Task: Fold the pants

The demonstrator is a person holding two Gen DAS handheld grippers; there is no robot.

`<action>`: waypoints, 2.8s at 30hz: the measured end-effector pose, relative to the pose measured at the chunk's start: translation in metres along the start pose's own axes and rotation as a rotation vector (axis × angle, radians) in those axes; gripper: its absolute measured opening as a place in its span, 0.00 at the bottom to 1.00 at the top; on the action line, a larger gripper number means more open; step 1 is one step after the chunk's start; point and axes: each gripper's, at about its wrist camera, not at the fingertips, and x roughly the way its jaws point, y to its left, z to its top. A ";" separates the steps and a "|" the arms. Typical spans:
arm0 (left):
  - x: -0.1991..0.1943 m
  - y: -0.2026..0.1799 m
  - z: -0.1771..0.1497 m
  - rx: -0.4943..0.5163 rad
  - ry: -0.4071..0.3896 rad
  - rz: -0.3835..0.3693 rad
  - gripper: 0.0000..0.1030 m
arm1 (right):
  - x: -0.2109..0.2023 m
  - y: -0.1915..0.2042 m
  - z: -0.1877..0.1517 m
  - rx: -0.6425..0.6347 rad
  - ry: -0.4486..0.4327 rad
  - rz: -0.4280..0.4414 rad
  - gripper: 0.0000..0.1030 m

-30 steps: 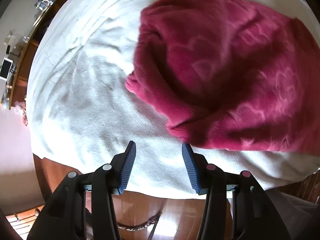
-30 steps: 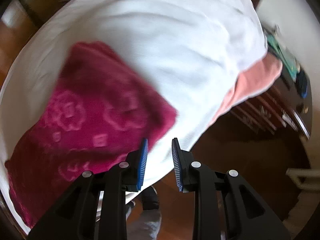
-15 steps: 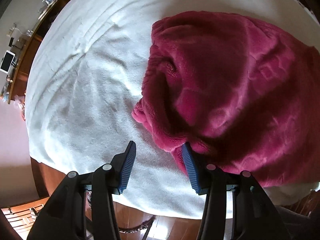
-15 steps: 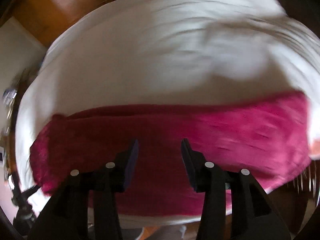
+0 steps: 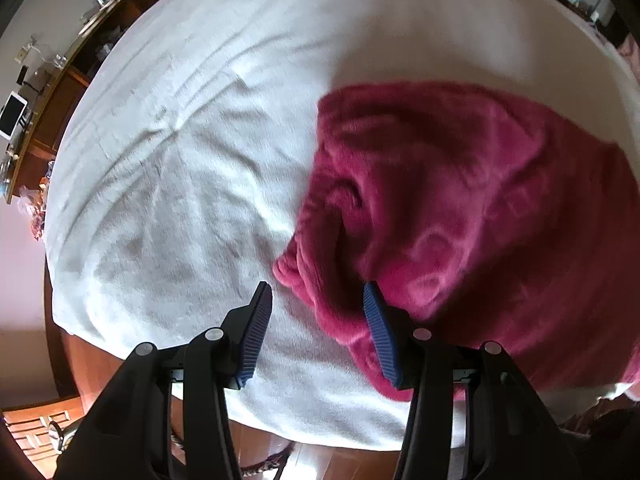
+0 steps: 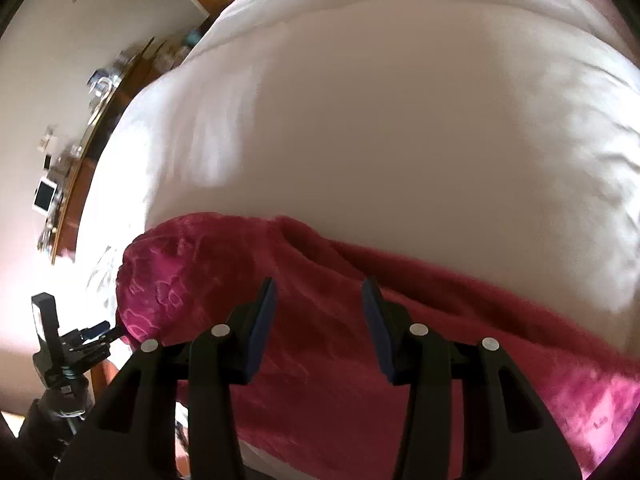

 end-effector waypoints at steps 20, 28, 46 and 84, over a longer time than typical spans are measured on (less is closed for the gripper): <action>0.049 -0.009 0.059 0.006 0.017 0.049 0.50 | 0.100 0.026 0.034 -0.052 0.103 -0.101 0.08; 0.069 -0.015 0.074 0.052 0.013 0.154 0.50 | 0.077 0.017 0.026 -0.025 0.074 -0.070 0.21; -0.029 -0.052 0.042 0.029 -0.122 0.252 0.61 | -0.083 -0.174 -0.102 0.315 -0.097 -0.228 0.27; -0.091 -0.330 -0.137 0.339 -0.094 0.049 0.63 | -0.212 -0.359 -0.222 0.378 -0.264 -0.262 0.44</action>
